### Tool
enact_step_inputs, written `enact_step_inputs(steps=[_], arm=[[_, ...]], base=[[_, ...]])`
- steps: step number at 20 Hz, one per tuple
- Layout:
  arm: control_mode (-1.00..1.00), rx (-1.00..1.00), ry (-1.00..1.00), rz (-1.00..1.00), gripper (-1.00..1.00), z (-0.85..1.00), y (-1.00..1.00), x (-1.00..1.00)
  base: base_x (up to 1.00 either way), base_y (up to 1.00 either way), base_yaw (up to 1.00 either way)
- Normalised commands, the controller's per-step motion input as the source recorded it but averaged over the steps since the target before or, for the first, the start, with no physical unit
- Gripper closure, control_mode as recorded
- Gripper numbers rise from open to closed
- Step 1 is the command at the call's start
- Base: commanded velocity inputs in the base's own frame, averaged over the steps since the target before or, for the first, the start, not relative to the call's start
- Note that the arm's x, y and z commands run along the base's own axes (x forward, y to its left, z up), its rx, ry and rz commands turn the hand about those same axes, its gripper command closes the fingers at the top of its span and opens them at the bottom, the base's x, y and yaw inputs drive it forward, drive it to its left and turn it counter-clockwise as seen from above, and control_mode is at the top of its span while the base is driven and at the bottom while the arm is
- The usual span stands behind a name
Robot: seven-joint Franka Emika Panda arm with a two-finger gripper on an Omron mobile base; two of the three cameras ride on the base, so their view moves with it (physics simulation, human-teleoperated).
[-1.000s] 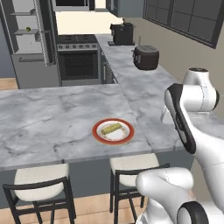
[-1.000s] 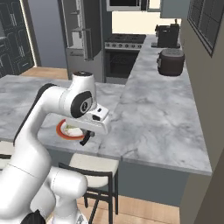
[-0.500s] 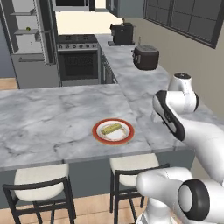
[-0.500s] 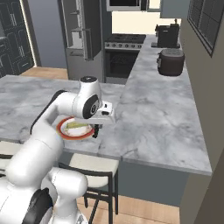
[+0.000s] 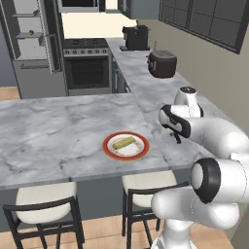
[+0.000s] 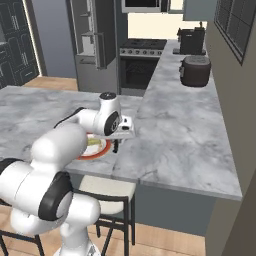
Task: Retrieve the butter from the fridge and place it on a plate on the dining table. Then retrieve the butter knife by the fridge and place it near the plate.
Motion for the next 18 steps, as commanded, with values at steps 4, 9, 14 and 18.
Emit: enact_step_inputs(steps=[4, 9, 14, 18], arm=[[-1.00, -0.01, 0.00, 0.00, 1.00, -0.23, 0.14, 0.96], [-1.00, 0.02, 0.00, 0.00, 1.00, -0.28, 0.14, 0.66], [-1.00, 0.01, 0.02, 0.00, 1.00, -0.34, 0.01, 0.23], [-1.00, 0.05, 0.01, 0.02, 1.00, -0.52, 0.00, 0.01]], base=[[0.00, 0.00, 0.00], [0.00, 0.00, 0.00], [0.00, 0.00, 0.00], [0.00, 0.00, 0.00]])
